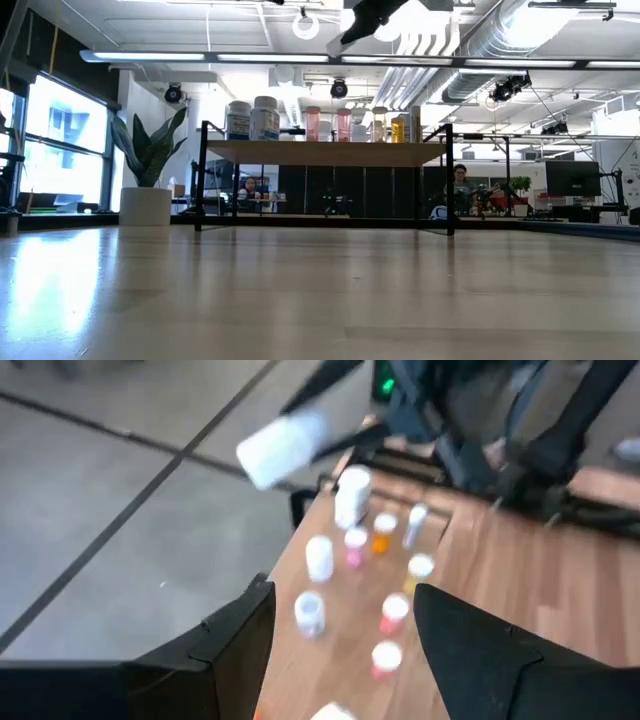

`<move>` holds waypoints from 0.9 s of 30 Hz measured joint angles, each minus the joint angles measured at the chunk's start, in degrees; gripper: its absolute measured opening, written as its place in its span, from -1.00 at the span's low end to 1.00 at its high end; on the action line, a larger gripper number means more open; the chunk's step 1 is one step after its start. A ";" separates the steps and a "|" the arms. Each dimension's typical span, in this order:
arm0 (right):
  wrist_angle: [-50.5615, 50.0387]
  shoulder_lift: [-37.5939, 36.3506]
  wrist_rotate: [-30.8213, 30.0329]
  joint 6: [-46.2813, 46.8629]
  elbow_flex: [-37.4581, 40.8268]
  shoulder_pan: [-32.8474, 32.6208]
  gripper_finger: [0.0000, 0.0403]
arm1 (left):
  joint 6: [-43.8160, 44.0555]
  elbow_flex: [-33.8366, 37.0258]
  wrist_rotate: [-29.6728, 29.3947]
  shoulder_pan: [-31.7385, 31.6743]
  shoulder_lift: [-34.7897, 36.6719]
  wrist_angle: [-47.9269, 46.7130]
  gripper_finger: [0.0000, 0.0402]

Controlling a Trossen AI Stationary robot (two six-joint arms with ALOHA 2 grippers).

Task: Pick and place medicine bottles onto shelf by color
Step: Adjust the white pill bottle on the shelf

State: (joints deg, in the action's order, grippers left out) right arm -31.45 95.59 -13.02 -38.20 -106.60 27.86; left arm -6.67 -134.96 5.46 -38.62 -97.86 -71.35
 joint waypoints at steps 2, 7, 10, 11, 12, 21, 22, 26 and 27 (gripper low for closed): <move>-5.51 3.27 0.08 0.75 -6.63 -0.02 -0.36 | -0.46 0.00 -2.81 0.95 0.00 -1.71 0.14; -18.06 11.88 3.21 2.01 -21.71 0.63 -0.36 | -0.58 1.95 -6.35 2.89 0.00 -3.45 0.14; -23.86 16.18 4.56 2.34 -28.65 1.15 -0.36 | -0.56 4.48 -6.69 3.34 0.06 -3.92 0.14; -23.20 16.50 4.70 2.15 -27.95 1.27 -0.36 | -0.44 5.56 -7.05 3.63 0.04 -3.94 0.14; -22.43 16.44 4.80 1.98 -26.59 1.44 -0.36 | -0.08 6.61 -7.59 3.87 0.01 -3.96 0.14; -29.90 17.55 10.87 3.76 -25.21 2.95 -0.36 | 0.54 13.77 -8.31 4.18 0.14 -2.72 0.14; -30.58 17.50 11.30 3.76 -25.21 2.95 -0.36 | 0.63 14.36 -8.32 4.18 0.15 -2.42 0.14; -36.23 17.50 15.23 4.79 -25.21 2.93 -0.36 | 0.65 16.12 -8.31 4.14 0.22 -1.75 0.14; -37.21 17.61 15.67 4.79 -25.21 2.91 -0.36 | 0.65 16.60 -8.32 4.16 0.22 -1.69 0.14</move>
State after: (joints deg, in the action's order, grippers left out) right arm -68.66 113.21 2.65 -33.41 -131.81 30.76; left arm -6.02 -118.36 -2.85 -34.46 -97.65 -73.04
